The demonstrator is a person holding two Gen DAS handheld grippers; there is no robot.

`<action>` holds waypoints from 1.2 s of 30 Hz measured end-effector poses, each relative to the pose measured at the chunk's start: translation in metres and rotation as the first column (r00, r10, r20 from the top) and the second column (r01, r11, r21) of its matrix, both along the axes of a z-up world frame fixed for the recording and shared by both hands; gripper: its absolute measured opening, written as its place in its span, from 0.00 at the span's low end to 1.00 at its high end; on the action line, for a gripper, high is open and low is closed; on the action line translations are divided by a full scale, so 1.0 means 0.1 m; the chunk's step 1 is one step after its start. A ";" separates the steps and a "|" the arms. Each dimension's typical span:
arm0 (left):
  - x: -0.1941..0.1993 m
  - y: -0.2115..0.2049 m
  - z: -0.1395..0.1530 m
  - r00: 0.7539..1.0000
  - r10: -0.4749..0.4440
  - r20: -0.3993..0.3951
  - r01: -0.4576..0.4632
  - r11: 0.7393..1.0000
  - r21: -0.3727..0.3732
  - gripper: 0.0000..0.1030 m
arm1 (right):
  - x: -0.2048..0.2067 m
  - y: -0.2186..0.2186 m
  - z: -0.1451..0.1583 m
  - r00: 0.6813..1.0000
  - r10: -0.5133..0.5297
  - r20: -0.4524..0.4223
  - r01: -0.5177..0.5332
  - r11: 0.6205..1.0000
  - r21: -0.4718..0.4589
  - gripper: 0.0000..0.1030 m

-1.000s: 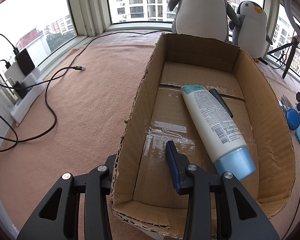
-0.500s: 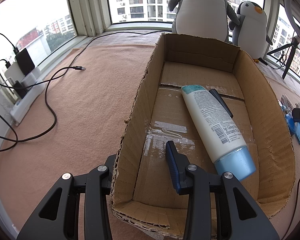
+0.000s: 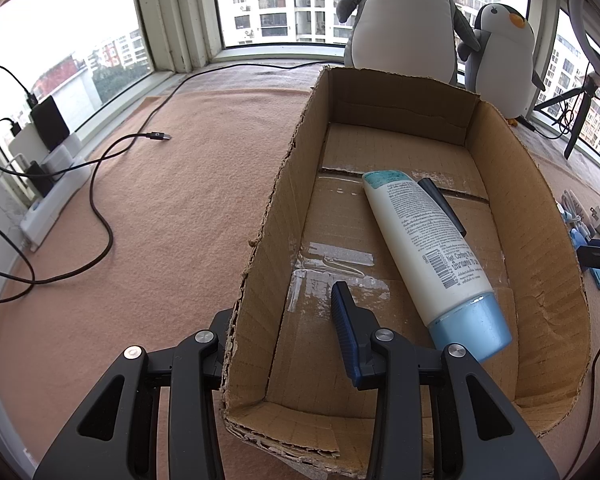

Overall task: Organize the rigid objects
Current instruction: 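Move the right gripper to the blue round case and grasp it, then carry the blue round case with the right gripper into the box and release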

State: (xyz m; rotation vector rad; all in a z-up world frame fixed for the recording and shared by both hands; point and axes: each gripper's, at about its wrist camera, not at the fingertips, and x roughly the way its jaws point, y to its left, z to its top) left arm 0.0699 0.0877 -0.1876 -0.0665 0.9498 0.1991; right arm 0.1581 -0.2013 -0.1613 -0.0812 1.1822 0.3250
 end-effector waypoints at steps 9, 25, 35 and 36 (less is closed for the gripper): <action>0.00 0.00 0.00 1.000 0.002 0.000 -0.002 1.000 0.000 0.35 | 0.07 0.10 -0.08 1.000 0.019 -0.012 -0.019 0.999 -0.030 0.45; 0.00 -0.01 0.00 1.000 0.001 0.000 -0.001 1.000 0.000 0.35 | -0.09 0.30 -0.11 0.994 0.107 0.024 -0.104 0.987 -0.123 0.45; 0.01 -0.01 0.00 1.000 0.002 0.002 -0.002 1.000 -0.001 0.35 | -0.29 0.28 0.29 0.993 0.081 0.092 -0.080 0.997 -0.015 0.45; 0.01 -0.01 0.00 1.000 0.002 0.002 -0.002 1.000 -0.001 0.35 | -0.29 0.30 0.37 0.991 0.079 0.107 -0.079 0.997 0.000 0.45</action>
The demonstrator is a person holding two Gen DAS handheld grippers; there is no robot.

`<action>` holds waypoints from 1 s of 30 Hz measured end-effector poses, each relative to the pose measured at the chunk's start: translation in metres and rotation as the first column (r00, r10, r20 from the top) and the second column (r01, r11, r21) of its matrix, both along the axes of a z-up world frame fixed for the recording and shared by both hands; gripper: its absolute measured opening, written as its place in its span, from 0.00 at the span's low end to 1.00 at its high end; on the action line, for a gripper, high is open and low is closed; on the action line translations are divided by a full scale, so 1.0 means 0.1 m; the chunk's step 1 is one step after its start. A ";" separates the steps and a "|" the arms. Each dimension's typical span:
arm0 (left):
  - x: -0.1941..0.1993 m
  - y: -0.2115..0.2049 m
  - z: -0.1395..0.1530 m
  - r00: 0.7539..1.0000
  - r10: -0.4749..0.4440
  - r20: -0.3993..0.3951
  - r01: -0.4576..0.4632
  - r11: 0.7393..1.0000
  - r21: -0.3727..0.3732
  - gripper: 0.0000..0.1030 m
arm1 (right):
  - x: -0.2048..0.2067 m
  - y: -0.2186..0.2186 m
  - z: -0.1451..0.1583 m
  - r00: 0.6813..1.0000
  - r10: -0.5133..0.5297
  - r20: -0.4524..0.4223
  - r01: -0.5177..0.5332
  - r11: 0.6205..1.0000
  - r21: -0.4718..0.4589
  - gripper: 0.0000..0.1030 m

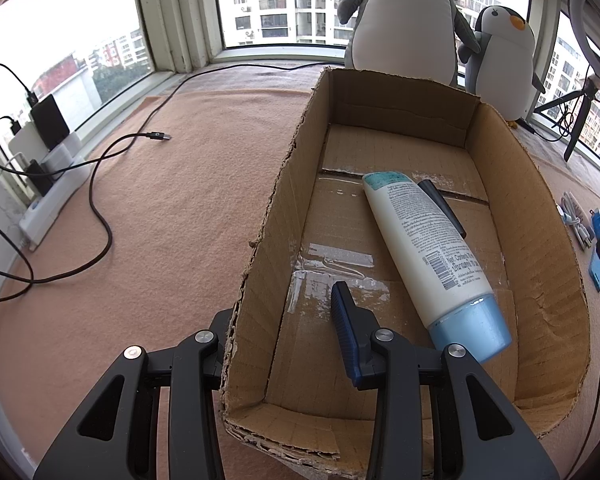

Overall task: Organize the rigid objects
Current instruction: 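Carry the blue round case with the right gripper into the box and release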

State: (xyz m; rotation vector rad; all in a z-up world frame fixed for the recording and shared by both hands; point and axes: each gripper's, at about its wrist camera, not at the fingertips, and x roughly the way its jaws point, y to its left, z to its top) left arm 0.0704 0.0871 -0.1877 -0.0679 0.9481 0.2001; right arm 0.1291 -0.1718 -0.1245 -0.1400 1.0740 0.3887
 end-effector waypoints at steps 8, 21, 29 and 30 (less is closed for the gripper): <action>0.00 0.00 0.00 1.000 0.000 0.000 0.000 1.000 0.000 0.35 | 0.05 0.36 0.48 0.994 0.017 0.103 -0.028 0.994 0.107 0.45; 0.00 0.00 0.00 1.000 0.001 0.001 -0.001 1.000 -0.001 0.35 | 0.12 1.13 0.34 0.985 0.126 0.115 -0.135 0.988 0.073 0.45; 0.00 0.00 0.00 1.000 0.001 0.001 -0.001 1.000 -0.001 0.35 | 0.11 1.28 0.21 0.984 0.157 0.088 -0.163 0.985 0.060 0.45; 0.00 0.00 0.00 1.000 0.000 0.001 0.000 1.000 -0.001 0.35 | 0.11 1.28 0.20 0.983 0.161 0.087 -0.166 0.984 0.058 0.45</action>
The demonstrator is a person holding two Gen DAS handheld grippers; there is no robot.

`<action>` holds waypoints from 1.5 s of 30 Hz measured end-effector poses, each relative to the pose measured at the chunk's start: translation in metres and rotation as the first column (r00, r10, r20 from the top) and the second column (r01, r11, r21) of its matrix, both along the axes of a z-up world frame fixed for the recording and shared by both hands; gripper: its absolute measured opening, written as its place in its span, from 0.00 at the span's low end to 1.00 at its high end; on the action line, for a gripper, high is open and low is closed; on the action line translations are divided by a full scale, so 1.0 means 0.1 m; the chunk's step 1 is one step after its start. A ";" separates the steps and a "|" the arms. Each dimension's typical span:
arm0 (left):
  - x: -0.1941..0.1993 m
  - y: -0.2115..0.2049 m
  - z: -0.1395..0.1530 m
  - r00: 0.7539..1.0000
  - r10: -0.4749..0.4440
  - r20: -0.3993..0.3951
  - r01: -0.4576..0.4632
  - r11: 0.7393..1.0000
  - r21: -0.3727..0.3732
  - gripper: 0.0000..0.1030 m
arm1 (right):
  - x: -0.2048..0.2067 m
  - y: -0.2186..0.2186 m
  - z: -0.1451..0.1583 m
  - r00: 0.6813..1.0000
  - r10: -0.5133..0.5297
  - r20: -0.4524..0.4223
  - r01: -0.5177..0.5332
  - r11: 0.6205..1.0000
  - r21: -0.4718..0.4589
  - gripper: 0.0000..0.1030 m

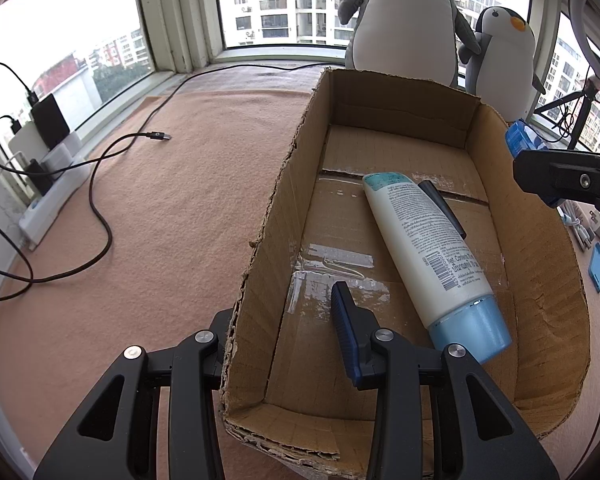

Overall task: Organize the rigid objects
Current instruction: 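Carry the blue round case with the right gripper into the box and release, then move the right gripper past the lighter to the white USB charger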

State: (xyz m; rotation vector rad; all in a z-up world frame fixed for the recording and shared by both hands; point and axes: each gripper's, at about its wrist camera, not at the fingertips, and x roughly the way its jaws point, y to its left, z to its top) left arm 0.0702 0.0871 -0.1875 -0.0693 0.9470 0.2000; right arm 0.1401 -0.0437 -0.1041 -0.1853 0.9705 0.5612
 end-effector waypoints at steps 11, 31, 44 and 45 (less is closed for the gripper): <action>0.01 -0.01 0.00 1.000 0.000 0.001 0.000 1.000 0.001 0.35 | -0.02 -0.02 0.06 1.000 0.002 0.007 -0.003 1.000 0.015 0.65; 0.02 -0.02 -0.01 1.000 -0.001 0.000 0.001 1.000 0.003 0.35 | -0.03 -0.59 0.21 0.996 -0.090 0.010 0.090 0.995 0.053 0.65; 0.01 -0.02 -0.01 1.000 -0.003 0.000 0.003 1.000 0.005 0.35 | -0.09 -1.63 0.15 0.972 -0.236 -0.002 0.236 0.972 -0.001 0.65; 0.01 -0.02 -0.01 1.000 -0.003 0.000 0.003 1.000 0.006 0.35 | -0.08 -1.73 0.13 0.967 -0.253 -0.003 0.253 0.967 -0.008 0.65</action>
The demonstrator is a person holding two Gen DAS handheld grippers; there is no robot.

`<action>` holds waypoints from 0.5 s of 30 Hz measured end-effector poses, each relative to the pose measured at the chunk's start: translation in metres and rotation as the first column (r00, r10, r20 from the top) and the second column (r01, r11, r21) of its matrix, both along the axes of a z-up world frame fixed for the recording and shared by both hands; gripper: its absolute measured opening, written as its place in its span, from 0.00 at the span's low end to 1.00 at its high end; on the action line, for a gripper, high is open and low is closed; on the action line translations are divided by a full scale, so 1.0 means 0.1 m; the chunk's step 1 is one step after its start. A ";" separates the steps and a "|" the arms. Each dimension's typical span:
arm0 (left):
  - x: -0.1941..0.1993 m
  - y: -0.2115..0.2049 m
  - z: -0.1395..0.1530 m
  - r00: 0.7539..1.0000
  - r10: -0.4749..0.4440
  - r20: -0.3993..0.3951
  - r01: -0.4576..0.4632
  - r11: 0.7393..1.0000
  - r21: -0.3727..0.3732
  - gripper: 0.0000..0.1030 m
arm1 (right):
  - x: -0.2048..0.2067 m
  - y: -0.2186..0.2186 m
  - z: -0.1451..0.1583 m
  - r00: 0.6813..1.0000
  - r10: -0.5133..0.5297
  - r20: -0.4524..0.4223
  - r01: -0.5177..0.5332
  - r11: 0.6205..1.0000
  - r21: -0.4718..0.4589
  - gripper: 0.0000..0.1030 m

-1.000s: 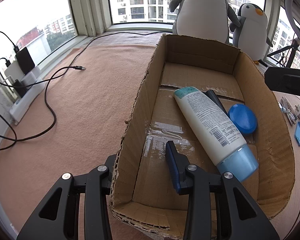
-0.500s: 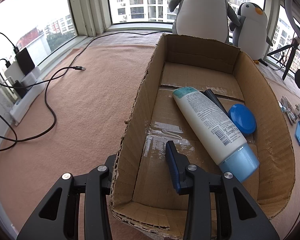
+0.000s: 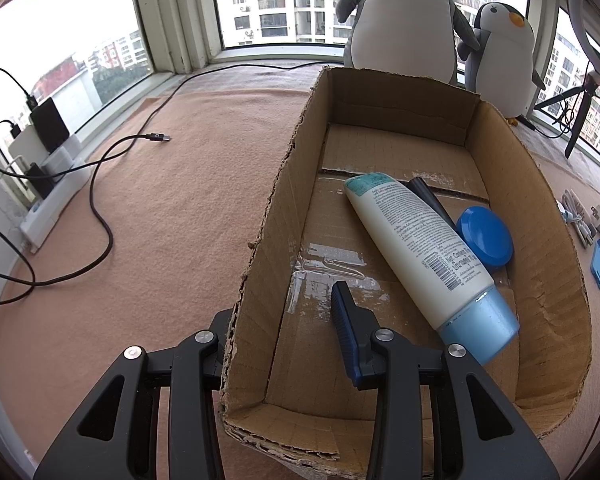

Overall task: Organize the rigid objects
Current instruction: 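Move the right gripper past the lighter to the white USB charger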

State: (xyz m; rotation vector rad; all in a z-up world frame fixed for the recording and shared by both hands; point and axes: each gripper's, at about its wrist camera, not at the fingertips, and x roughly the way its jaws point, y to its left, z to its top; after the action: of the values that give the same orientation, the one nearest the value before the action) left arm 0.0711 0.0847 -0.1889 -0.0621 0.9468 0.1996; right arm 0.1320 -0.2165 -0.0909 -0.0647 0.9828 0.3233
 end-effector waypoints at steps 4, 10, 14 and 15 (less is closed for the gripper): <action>0.00 0.00 0.00 1.000 0.000 -0.001 0.000 1.000 0.001 0.35 | 0.07 -0.39 -0.05 0.998 -0.068 0.007 0.069 0.996 -0.049 0.65; 0.00 0.00 0.00 1.000 0.001 -0.003 -0.001 1.000 0.008 0.37 | 0.27 -0.93 -0.17 0.989 -0.150 0.009 0.150 0.984 -0.099 0.65; 0.00 0.01 0.00 1.000 0.002 -0.008 -0.002 1.000 0.016 0.37 | 0.40 -1.07 -0.28 0.990 -0.141 -0.007 0.138 0.980 -0.145 0.65; 0.00 0.01 0.00 1.000 0.003 -0.009 -0.003 1.000 0.018 0.37 | 0.44 -1.08 -0.32 0.992 -0.129 -0.014 0.125 0.979 -0.161 0.65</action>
State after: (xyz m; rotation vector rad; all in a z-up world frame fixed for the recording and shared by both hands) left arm 0.0714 0.0852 -0.1893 -0.0462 0.9537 0.2115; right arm 0.1755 -0.3247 -0.1229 -0.1436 1.0305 0.1274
